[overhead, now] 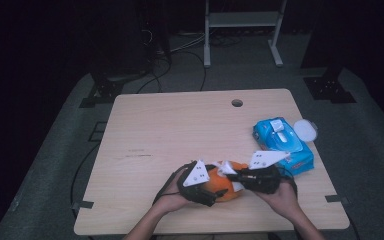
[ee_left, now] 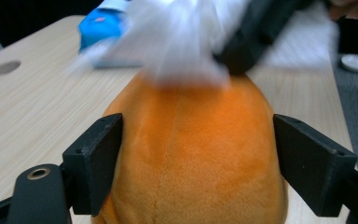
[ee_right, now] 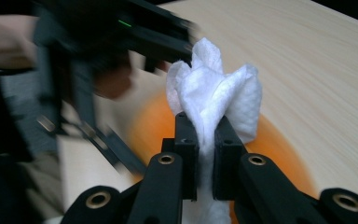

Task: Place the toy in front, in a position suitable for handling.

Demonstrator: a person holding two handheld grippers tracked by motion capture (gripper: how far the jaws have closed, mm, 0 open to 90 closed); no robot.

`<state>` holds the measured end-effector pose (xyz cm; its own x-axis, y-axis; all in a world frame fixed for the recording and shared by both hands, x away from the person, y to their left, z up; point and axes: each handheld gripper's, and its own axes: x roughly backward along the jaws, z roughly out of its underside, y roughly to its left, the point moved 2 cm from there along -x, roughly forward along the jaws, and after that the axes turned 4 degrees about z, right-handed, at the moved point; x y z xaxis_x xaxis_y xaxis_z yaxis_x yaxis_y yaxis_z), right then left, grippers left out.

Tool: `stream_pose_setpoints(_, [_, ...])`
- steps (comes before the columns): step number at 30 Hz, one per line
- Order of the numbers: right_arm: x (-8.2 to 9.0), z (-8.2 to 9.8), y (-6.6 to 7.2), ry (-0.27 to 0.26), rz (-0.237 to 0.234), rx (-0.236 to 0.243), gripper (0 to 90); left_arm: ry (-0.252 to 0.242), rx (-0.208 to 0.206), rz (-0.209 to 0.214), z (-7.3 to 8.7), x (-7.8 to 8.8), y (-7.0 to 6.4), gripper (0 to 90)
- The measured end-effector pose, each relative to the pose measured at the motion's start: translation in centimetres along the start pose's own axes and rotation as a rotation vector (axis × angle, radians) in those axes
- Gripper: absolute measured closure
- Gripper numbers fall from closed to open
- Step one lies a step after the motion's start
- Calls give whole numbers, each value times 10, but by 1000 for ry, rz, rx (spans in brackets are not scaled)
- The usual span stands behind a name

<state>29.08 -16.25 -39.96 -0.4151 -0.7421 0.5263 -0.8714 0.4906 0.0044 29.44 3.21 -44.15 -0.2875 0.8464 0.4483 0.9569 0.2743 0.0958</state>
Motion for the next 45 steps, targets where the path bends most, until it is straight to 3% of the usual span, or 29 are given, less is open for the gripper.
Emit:
stream_pose_setpoints(2, [-6, -6, 13, 7, -18, 42, 827, 4, -18, -1, 0, 0, -3, 190])
stream_pose_setpoints(4, [-8, -7, 16, 20, 5, 69, 827, -1, -2, -1, 2, 2, 1, 190])
stream_pose_setpoints(9, [1, 4, -10, 20, 60, -6, 828, -23, 57, 0, 8, 6, 11, 191])
stream_pose_setpoints(11, [5, 7, -16, 14, 72, -33, 828, -22, 58, -2, 7, 4, 11, 190])
stream_pose_setpoints(13, [4, 5, -11, 9, 58, -33, 828, -10, 43, -11, 4, 2, 7, 183])
stream_pose_setpoints(17, [-9, -3, 12, 3, -25, 9, 828, -2, -11, -9, 1, -3, -3, 176])
stream_pose_setpoints(19, [-13, -5, 17, 16, -7, 50, 829, 3, -15, -8, 2, -1, -2, 179])
stream_pose_setpoints(23, [-7, -1, 2, 14, 49, 17, 829, -1, 11, 8, 7, 4, 6, 193])
stream_pose_setpoints(25, [0, 6, -13, 12, 81, -27, 829, -6, 27, 16, 9, 5, 9, 194])
stream_pose_setpoints(28, [5, 11, -23, 18, 113, -69, 829, 3, 30, 24, 6, 4, 8, 181])
stream_pose_setpoints(29, [5, 11, -21, 8, 106, -82, 829, 9, 24, 20, 4, 2, 6, 158])
stream_pose_setpoints(32, [-1, 3, -6, -13, 64, -47, 828, 16, 14, 8, 2, -1, 2, 96])
stream_pose_setpoints(33, [-3, 1, -1, -15, 48, -37, 828, 17, 1, 5, 3, -1, 2, 106])
stream_pose_setpoints(35, [-5, -2, 3, -5, 60, 3, 828, 20, -4, 5, 5, 3, 5, 161])
stream_pose_setpoints(36, [-5, -1, 2, -6, 62, 1, 828, 26, -2, 5, 6, 5, 8, 183])
stream_pose_setpoints(39, [0, 7, -14, -5, 93, -43, 828, 39, 37, 5, 12, 12, 18, 217])
stream_pose_setpoints(42, [7, 19, -29, 5, 131, -97, 828, 28, 104, 5, 20, 17, 28, 225])
stream_pose_setpoints(45, [9, 20, -26, -7, 107, -109, 828, 23, 128, 5, 23, 17, 32, 226])
